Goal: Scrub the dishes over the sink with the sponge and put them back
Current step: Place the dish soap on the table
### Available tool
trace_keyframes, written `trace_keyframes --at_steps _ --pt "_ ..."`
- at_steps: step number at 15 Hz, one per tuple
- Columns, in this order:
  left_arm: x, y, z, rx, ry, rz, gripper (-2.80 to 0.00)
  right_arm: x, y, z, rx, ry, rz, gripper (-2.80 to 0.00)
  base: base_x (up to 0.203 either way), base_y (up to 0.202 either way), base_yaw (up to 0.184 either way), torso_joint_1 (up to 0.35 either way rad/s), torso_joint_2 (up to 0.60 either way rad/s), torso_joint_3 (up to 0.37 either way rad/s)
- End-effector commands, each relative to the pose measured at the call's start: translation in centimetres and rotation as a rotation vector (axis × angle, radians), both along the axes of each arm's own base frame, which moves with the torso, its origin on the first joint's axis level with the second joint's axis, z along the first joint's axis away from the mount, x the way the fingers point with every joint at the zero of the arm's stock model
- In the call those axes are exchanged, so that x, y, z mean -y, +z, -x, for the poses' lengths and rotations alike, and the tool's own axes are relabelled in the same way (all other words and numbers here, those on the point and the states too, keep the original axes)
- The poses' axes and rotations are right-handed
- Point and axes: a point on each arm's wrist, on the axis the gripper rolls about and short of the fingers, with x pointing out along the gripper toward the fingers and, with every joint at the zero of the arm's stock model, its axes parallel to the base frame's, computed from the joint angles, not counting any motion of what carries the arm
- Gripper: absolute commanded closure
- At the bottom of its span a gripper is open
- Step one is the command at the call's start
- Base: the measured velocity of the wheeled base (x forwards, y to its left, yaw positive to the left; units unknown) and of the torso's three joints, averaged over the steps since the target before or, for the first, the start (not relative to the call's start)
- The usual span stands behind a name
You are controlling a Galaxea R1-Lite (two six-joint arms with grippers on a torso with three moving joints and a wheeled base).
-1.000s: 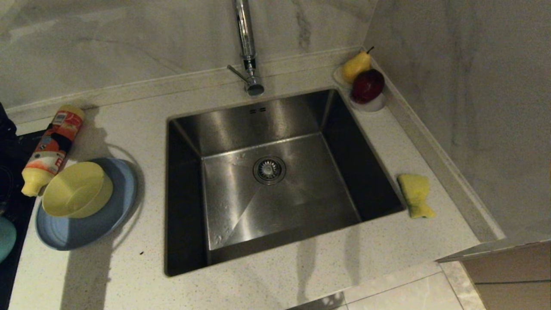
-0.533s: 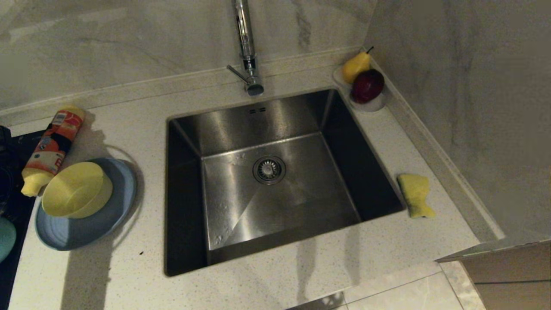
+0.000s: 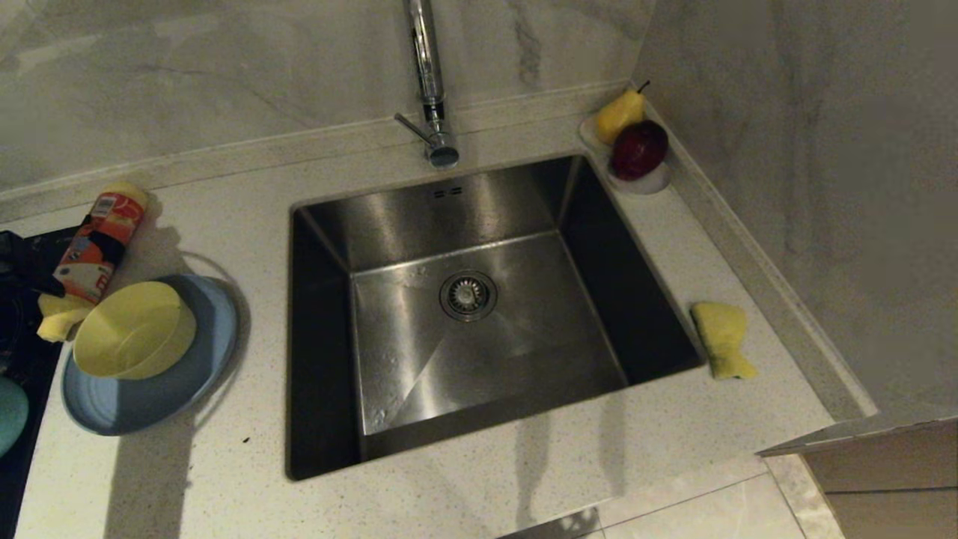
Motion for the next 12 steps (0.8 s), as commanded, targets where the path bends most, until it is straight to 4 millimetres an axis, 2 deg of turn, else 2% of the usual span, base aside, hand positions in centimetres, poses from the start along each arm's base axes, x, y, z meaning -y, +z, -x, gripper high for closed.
trace_keyframes --at_steps 1,6,12 --pt "-0.6 -1.2 -0.8 -0.030 0.003 0.022 -2.80 0.0 0.0 0.0 0.001 0.001 0.000 0.00 0.000 0.000 0.000 0.000 0.00 0.000" --pt "-1.3 -2.7 -1.9 -0.066 0.002 0.044 -2.80 0.0 0.0 0.0 0.001 0.001 0.000 0.00 0.000 0.000 0.000 0.000 0.00 0.000" --pt "-2.0 -3.6 -3.0 -0.075 0.003 0.051 -2.80 0.0 0.0 0.0 0.001 0.001 0.000 0.00 0.000 0.000 0.000 0.000 0.00 0.000"
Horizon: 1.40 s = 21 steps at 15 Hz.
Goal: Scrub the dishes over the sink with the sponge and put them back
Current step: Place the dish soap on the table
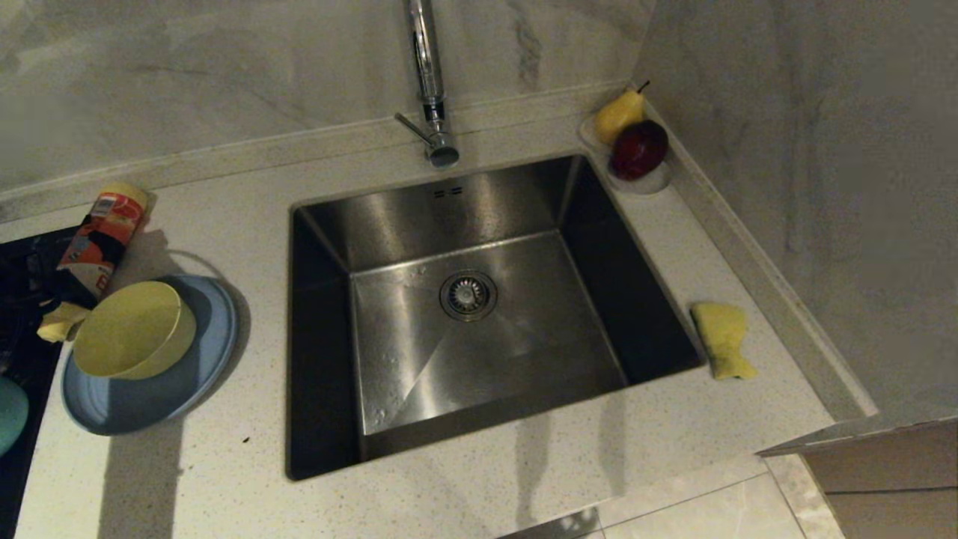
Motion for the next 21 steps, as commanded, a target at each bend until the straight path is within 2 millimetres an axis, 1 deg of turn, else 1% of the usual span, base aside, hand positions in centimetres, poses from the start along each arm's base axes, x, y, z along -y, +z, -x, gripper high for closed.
trace_keyframes --at_steps 1,10,19,20,21 --pt "-0.4 -0.5 -0.5 -0.010 0.003 0.008 -2.80 0.0 0.0 0.0 0.000 0.001 0.001 0.00 0.000 0.000 0.000 0.000 0.00 0.000" --pt "-0.8 -1.8 -1.0 -0.046 0.001 0.036 -2.80 0.0 0.0 0.0 0.000 0.001 0.001 0.00 0.000 0.000 0.000 0.000 0.00 0.000" --pt "-0.8 -2.0 -1.1 -0.051 0.003 0.041 -2.80 0.0 0.0 0.0 0.000 0.001 0.001 0.00 0.000 0.000 0.000 0.000 0.00 0.000" --pt "-0.8 -2.2 -1.1 -0.059 0.000 0.043 0.00 0.0 0.0 0.0 0.000 0.001 0.001 0.00 0.000 0.000 0.000 0.000 0.00 0.000" --pt "-0.8 -2.3 -1.0 -0.060 0.000 0.044 0.00 0.0 0.0 0.0 0.000 0.001 0.001 0.00 0.000 0.000 0.000 0.000 0.00 0.000"
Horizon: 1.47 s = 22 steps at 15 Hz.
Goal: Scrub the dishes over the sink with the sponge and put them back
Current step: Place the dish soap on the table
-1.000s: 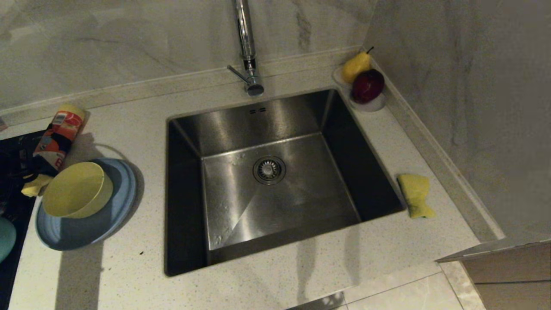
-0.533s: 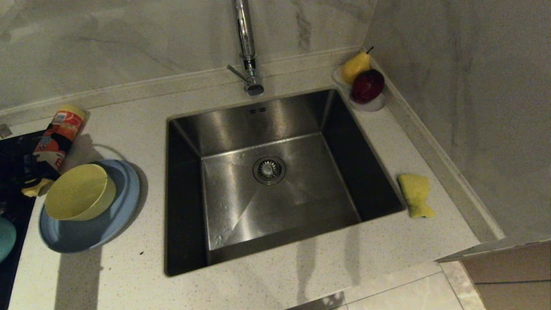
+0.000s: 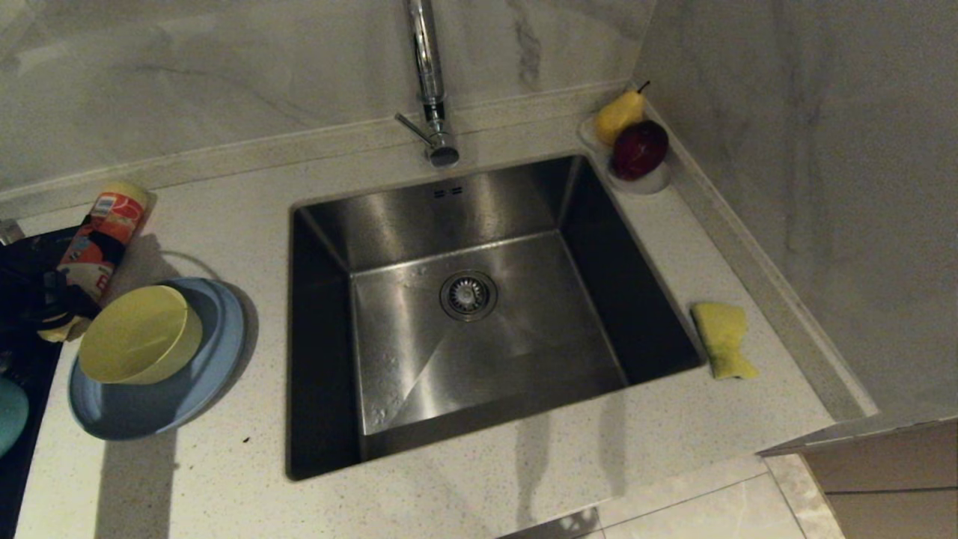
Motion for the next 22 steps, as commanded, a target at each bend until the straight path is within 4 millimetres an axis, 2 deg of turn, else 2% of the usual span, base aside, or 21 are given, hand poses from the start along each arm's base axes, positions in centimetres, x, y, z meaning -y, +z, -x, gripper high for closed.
trace_keyframes --at_steps 1,10,15,19,20,22 --pt "0.0 -0.1 0.1 -0.008 0.000 0.006 0.00 0.0 0.0 0.0 0.001 0.000 0.001 0.00 0.000 0.000 0.000 0.000 0.00 0.000" --pt "0.1 0.0 0.1 0.004 -0.001 0.007 0.00 0.0 0.0 0.0 0.001 0.000 0.001 0.00 0.000 0.000 0.000 0.000 0.00 0.000" --pt "0.1 1.7 0.4 0.096 0.028 -0.016 0.00 0.0 0.0 0.0 0.001 0.000 0.001 0.00 0.000 0.000 0.000 0.000 0.00 0.000" --pt "0.1 3.9 0.7 0.193 0.048 -0.063 0.00 0.0 0.0 0.0 0.001 0.000 0.001 0.00 0.000 0.000 0.000 0.000 0.00 0.000" --pt "-0.1 4.0 0.4 0.210 0.046 -0.078 -2.80 0.0 0.0 0.0 0.001 0.000 0.001 0.00 0.000 0.000 0.000 0.000 0.00 0.000" --pt "-0.3 4.2 0.2 0.239 0.042 -0.099 -2.80 0.0 0.0 0.0 0.001 0.000 0.001 0.00 0.000 0.000 0.000 0.000 0.00 0.000"
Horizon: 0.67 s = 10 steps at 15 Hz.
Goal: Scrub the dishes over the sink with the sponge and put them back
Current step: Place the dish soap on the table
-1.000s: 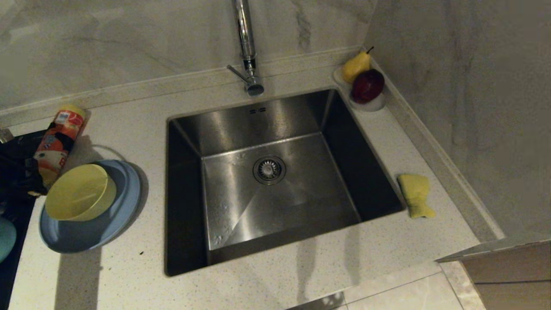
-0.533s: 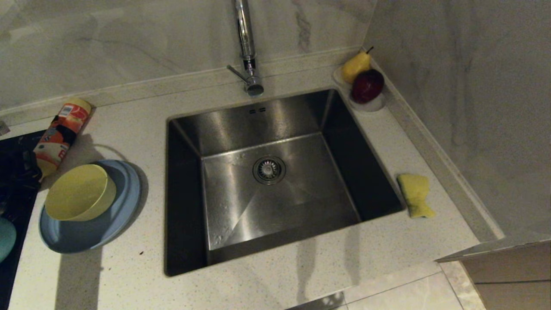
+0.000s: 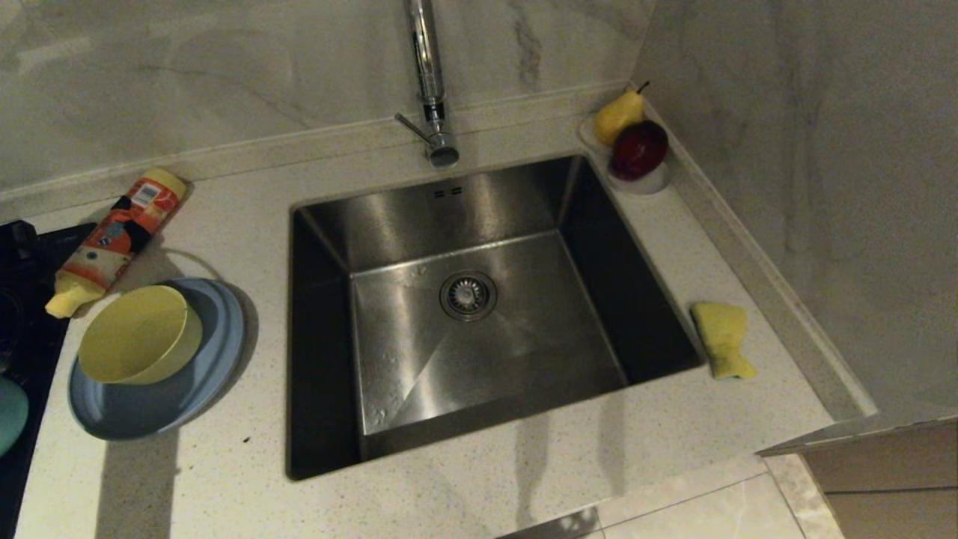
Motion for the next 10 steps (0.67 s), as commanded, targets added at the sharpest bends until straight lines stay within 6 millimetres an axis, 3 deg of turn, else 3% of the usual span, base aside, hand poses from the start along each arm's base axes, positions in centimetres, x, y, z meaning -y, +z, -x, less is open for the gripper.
trace_keyframes --at_steps 1,7,10 --pt "0.1 0.3 0.0 0.011 -0.009 -0.010 -2.80 0.0 0.0 0.0 0.001 0.001 0.000 0.00 0.000 0.000 0.000 0.000 0.00 0.000" --pt "-0.3 0.1 -0.7 -0.002 -0.084 -0.120 -2.80 0.0 0.0 0.0 0.001 0.001 0.000 0.00 0.000 0.000 0.000 0.000 0.00 0.000" --pt "-1.2 -0.7 -2.0 -0.005 -0.171 -0.242 -2.80 0.0 0.0 0.0 0.001 0.001 0.000 0.00 0.000 0.000 0.000 0.000 0.00 0.000"
